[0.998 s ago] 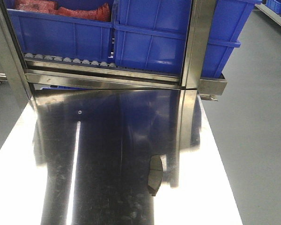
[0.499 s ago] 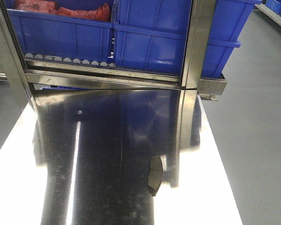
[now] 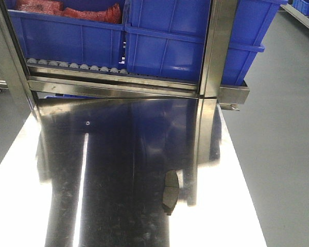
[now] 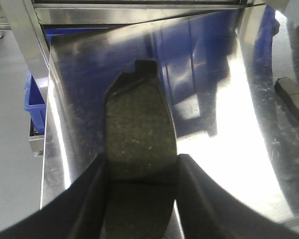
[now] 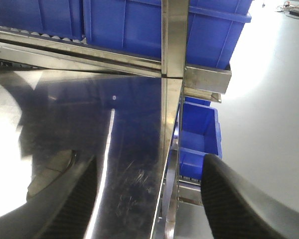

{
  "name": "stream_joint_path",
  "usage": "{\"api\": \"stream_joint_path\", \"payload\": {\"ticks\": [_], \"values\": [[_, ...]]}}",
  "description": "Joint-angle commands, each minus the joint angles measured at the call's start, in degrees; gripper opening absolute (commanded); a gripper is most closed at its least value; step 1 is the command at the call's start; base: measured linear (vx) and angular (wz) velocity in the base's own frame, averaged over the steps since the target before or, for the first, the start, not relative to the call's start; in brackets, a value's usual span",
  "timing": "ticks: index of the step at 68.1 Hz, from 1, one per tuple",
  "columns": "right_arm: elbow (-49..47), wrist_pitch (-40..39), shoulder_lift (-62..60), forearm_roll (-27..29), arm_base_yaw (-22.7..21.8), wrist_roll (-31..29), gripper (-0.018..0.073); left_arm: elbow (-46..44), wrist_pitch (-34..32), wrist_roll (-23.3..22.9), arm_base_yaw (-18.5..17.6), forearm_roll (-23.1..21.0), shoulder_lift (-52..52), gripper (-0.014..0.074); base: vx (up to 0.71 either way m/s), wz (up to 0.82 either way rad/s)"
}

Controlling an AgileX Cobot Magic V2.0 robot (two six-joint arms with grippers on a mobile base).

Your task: Move and align brake pads A on conveyor

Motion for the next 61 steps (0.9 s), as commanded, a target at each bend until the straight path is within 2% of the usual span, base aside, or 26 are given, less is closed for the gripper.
{"api": "stream_joint_path", "payload": {"ticks": [1, 11, 19, 27, 48, 61], "values": [[-1.5, -6.0, 0.6, 0.2, -0.2, -0.2, 0.0432, -1.6, -5.7, -0.5, -0.2, 0.1, 0.4, -0.0006, 0.0, 0.0], [-3.1, -6.2, 2.6, 1.2, -0.2, -0.2, 0.0432, -1.6, -5.7, -0.5, -0.2, 0.1, 0.4, -0.0006, 0.0, 0.0], [-7.8, -2.5, 8.5, 1.2, -0.2, -0.2, 0.0432, -1.6, -5.7, -0.5, -0.2, 0.1, 0.4, -0.0006, 0.0, 0.0], [-13.9, 3.0, 16.8, 1.8, -0.2, -0.2, 0.0432, -1.6, -5.7, -0.5, -0.2, 0.1, 0.4, -0.0006, 0.0, 0.0], [-25.8, 15.9, 39.0, 8.6, -0.2, -0.2, 0.0432, -1.6, -5.7, -0.5, -0.2, 0.1, 0.4, -0.0006, 0.0, 0.0], [-27.1, 17.6, 50.7, 11.3, -0.2, -0.2, 0.0432, -1.6, -5.7, -0.5, -0.2, 0.1, 0.4, -0.0006, 0.0, 0.0]]}}
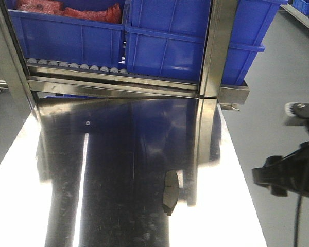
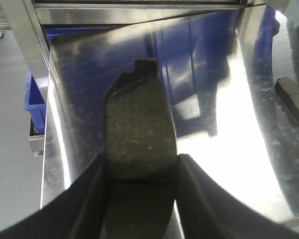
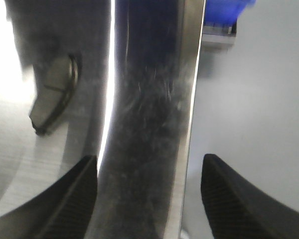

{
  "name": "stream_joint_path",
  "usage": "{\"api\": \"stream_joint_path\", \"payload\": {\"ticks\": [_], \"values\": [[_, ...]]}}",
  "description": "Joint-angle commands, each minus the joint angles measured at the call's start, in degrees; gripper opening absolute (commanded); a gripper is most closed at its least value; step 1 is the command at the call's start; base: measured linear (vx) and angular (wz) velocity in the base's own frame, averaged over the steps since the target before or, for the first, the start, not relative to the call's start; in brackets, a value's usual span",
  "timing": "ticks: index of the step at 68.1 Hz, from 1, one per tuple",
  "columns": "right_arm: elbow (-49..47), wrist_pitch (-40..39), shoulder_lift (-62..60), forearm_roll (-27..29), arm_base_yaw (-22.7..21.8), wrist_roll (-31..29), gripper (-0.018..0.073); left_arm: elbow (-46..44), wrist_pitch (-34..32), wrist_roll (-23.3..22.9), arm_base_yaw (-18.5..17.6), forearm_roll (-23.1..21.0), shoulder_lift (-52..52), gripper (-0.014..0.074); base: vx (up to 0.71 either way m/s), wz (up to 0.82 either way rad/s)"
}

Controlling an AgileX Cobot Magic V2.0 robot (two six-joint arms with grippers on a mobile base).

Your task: Move and align brake pads A on conveyor

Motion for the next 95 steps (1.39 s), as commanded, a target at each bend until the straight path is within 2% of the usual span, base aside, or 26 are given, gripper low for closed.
{"api": "stream_joint_path", "payload": {"ticks": [1, 27, 38, 59, 68, 81, 95], "values": [[-2.2, -1.6, 4.3, 1.7, -0.2, -0.2, 0.0432, -1.6, -5.7, -0.5, -0.2, 0.1, 0.4, -0.0006, 0.0, 0.0], [-9.8, 2.3, 19.7, 3.8, -0.2, 2.5, 0.0432, -1.6, -5.7, -0.5, -0.2, 0.1, 0.4, -0.0006, 0.0, 0.0], [-14.7, 3.6, 24.3, 3.8, 4.2, 3.5, 0.0432, -1.6, -5.7, -0.5, -0.2, 0.1, 0.4, -0.0006, 0.0, 0.0], [-25.4, 4.9, 34.4, 3.0, 13.4, 12.5, 0.0432, -1.6, -5.7, -0.5, -0.2, 0.1, 0.4, -0.0006, 0.0, 0.0], [-30.9, 7.3, 38.9, 2.7, 16.4, 13.6, 0.0434, -1.6, -5.7, -0.5, -0.2, 0.1, 0.4, -0.0006, 0.0, 0.0], [-36.7, 10.8, 44.2, 1.0, 17.9, 17.8, 0.0442, -1.6, -5.7, -0.5, -0.2, 0.1, 0.4, -0.0006, 0.0, 0.0], [-39.7, 13.0, 47.7, -0.3, 17.9, 19.1, 0.0467, -1.6, -5.7, -0.5, -0.2, 0.1, 0.4, -0.0006, 0.0, 0.0]]}}
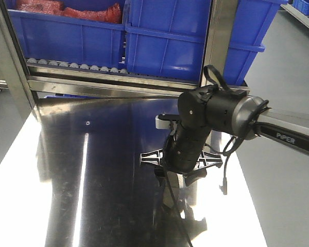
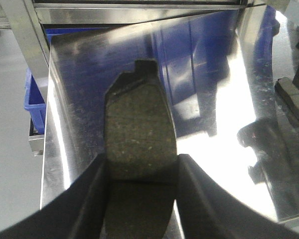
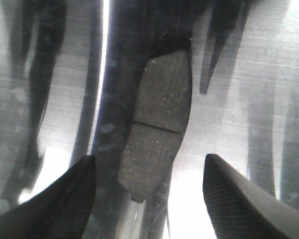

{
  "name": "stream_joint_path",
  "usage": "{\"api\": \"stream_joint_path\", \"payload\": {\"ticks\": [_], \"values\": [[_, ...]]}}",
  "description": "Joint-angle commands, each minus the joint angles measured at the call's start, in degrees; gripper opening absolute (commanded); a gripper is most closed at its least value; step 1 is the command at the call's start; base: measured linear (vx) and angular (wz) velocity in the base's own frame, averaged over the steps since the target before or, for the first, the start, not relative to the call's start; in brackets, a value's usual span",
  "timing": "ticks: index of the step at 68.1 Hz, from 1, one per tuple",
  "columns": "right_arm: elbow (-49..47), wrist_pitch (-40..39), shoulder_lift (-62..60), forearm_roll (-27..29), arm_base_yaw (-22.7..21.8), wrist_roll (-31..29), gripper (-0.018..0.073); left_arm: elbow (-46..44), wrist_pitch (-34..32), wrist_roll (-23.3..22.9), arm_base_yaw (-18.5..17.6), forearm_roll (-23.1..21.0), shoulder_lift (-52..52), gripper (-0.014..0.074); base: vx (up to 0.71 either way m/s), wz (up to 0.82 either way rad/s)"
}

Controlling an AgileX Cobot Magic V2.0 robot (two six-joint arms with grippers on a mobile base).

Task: Move and align brake pads A on conveyor
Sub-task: 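Lower the right gripper onto the remaining brake pad and grasp it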

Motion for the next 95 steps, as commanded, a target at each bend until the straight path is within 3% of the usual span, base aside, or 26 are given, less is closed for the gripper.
{"api": "stream_joint_path", "payload": {"ticks": [1, 79, 87, 95], "values": [[-2.6, 0.6, -1.7, -1.6, 0.0, 0.9, 0.0468, -1.6, -5.7, -0.4, -0.2, 0.1, 0.4, -0.0006, 0.0, 0.0], [-5.0, 1.8, 4.7, -2.1, 0.0, 2.2, 0.0464, -1.6, -5.7, -0.4, -0.2, 0.1, 0.4, -0.0006, 0.0, 0.0], [-5.0, 2.6, 4.7, -1.8, 0.0, 1.7, 0.0411, -1.6, -5.7, -0.4, -0.2, 0.1, 0.4, -0.0006, 0.0, 0.0], [-5.0, 3.0, 4.7, -1.7, 0.0, 0.9, 0.026, -1.6, -5.7, -0.4, -0.2, 0.1, 0.4, -0.0006, 0.0, 0.0]]}}
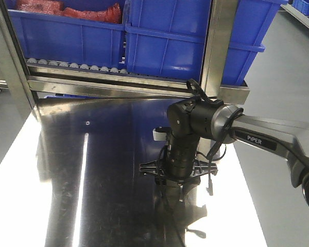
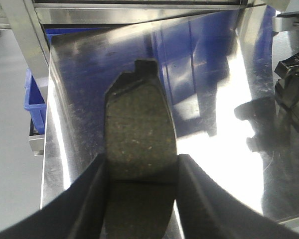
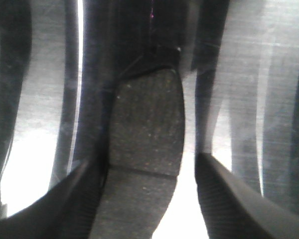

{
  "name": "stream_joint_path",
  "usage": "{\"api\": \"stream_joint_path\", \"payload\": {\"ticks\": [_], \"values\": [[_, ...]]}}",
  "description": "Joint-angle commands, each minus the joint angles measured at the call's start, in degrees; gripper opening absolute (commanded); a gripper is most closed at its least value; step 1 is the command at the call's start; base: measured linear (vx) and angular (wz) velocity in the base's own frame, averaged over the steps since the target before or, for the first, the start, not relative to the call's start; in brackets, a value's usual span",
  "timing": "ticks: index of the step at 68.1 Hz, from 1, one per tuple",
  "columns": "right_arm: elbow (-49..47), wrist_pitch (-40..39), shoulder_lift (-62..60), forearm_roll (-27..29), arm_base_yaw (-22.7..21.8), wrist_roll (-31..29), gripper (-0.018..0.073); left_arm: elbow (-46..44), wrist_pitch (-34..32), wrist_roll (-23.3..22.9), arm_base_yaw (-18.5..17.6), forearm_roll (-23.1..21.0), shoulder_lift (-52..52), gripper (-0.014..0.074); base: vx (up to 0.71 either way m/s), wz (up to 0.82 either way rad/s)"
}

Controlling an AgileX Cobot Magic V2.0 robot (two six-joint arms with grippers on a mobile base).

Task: Move and align brake pads A on conveyor
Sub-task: 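Lower the right gripper onto the remaining brake pad and grasp it, then lift the right gripper with its pad off the table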

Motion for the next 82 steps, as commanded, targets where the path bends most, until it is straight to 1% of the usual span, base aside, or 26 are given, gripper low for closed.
{"api": "stream_joint_path", "payload": {"ticks": [1, 8, 9, 10, 12, 24, 39, 44, 50, 58, 67, 76, 82], "values": [[-1.5, 0.9, -2.8, -0.2, 0.0, -1.0, 0.0236, -1.6, -5.7, -0.3, -0.2, 0.1, 0.4, -0.0006, 0.0, 0.0], [-1.5, 0.9, -3.2, -0.9, 0.0, -1.4, 0.006, -1.6, -5.7, -0.3, -0.2, 0.1, 0.4, -0.0006, 0.0, 0.0], [-1.5, 0.9, -3.3, -1.2, 0.0, -1.4, 0.0048, -1.6, -5.7, -0.3, -0.2, 0.1, 0.4, -0.0006, 0.0, 0.0], [-1.5, 0.9, -3.4, -1.6, 0.0, -1.4, 0.0012, -1.6, -5.7, -0.3, -0.2, 0.1, 0.4, -0.0006, 0.0, 0.0], [-1.5, 0.9, -3.6, -2.5, 0.0, -1.4, -0.0018, -1.6, -5.7, -0.3, -0.2, 0.1, 0.4, -0.0006, 0.0, 0.0], [-1.4, 0.9, -6.5, -8.4, -0.1, -1.4, -0.0009, -1.6, -5.7, -0.3, -0.2, 0.1, 0.4, -0.0006, 0.0, 0.0], [-1.2, 0.1, -12.4, -11.7, -0.3, -2.5, -0.0006, -1.6, -5.7, -0.3, -0.2, 0.1, 0.4, -0.0006, 0.0, 0.0], [-1.2, 0.0, -14.7, -12.0, -1.1, -2.7, -0.0006, -1.6, -5.7, -0.3, -0.2, 0.1, 0.4, -0.0006, 0.0, 0.0], [-1.2, 0.0, -17.5, -11.2, -3.3, -3.9, -0.0006, -1.6, -5.7, -0.3, -0.2, 0.1, 0.4, -0.0006, 0.0, 0.0], [-1.2, 0.4, -21.7, -11.2, -6.3, -7.3, -0.0006, -1.6, -5.7, -0.3, -0.2, 0.1, 0.4, -0.0006, 0.0, 0.0], [-0.8, 0.7, -26.1, -10.9, -9.9, -9.9, -0.0005, -1.6, -5.7, -0.3, -0.2, 0.1, 0.4, -0.0006, 0.0, 0.0], [4.4, -2.8, -32.3, -10.8, -13.2, -11.3, -0.0005, -1.6, -5.7, -0.3, -0.2, 0.1, 0.4, -0.0006, 0.0, 0.0], [10.6, -6.8, -37.2, -10.8, -15.8, -11.6, -0.0005, -1.6, -5.7, -0.3, -0.2, 0.1, 0.4, -0.0006, 0.0, 0.0]]}}
